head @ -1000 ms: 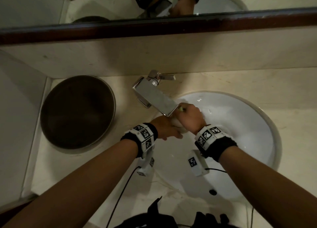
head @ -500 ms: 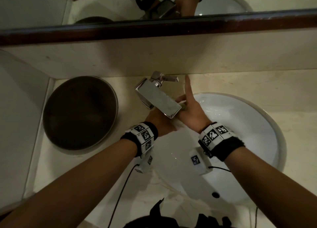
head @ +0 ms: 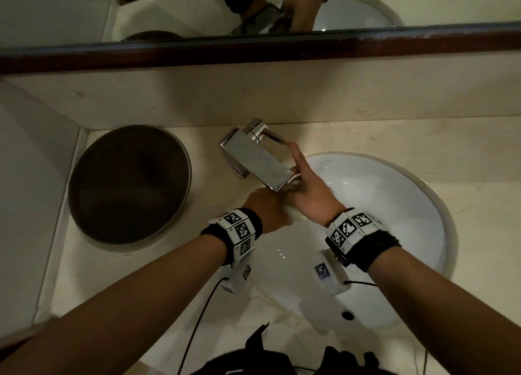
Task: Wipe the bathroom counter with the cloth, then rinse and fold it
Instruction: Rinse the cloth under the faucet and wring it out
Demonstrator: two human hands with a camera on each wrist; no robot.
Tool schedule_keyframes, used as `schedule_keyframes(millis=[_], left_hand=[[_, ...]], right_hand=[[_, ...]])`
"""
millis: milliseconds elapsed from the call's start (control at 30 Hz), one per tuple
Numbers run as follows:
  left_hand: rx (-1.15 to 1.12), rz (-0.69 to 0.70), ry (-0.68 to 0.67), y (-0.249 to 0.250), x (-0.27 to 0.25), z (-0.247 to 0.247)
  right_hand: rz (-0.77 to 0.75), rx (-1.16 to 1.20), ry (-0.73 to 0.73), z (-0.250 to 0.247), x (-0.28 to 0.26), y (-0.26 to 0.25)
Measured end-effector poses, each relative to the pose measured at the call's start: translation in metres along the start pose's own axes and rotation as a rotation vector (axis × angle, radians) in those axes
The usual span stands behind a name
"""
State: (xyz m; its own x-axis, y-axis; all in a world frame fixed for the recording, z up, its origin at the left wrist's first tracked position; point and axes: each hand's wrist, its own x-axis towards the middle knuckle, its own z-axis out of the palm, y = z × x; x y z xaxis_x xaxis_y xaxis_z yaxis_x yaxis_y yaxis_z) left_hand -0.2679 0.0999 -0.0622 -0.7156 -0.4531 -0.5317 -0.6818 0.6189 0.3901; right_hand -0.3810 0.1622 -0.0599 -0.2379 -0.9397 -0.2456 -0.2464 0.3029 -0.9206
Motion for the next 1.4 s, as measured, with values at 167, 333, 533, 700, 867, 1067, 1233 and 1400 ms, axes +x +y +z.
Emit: schedule_keyframes(millis=[167, 333, 533, 700, 867, 1067, 1233, 1400], left_hand=[[-0.091, -0.091, 0.011, 0.004, -0.022, 0.014], [-0.076, 0.014, 0.108, 0.000, -0.039, 0.021], [0.201, 0.174, 0.234, 0.021, -0.052, 0.013], [0.481, 0.321, 0.283, 0.041, -0.063, 0.005], [0.640, 0.345, 0.309, 0.062, -0.073, 0.005], [0.523, 0.260, 0.337, 0.082, -0.073, -0.003], [0.235, 0.204, 0.274, 0.090, -0.066, -0.027], [0.004, 0.186, 0.222, 0.089, -0.057, -0.042]], right_hand=[[0.146, 0.035, 0.017, 0.015, -0.030, 0.019], [0.588, 0.607, 0.098, 0.016, -0.064, 0.024], [0.787, 0.899, 0.011, 0.011, -0.090, 0.021], [0.693, 1.076, 0.110, 0.004, -0.093, 0.006], [0.744, 0.700, 0.358, 0.014, -0.087, -0.012], [0.614, 0.463, 0.647, 0.010, -0.083, -0.020], [0.502, 0.008, 0.636, -0.013, -0.076, -0.034], [0.316, -0.225, 0.600, -0.031, -0.078, -0.055]])
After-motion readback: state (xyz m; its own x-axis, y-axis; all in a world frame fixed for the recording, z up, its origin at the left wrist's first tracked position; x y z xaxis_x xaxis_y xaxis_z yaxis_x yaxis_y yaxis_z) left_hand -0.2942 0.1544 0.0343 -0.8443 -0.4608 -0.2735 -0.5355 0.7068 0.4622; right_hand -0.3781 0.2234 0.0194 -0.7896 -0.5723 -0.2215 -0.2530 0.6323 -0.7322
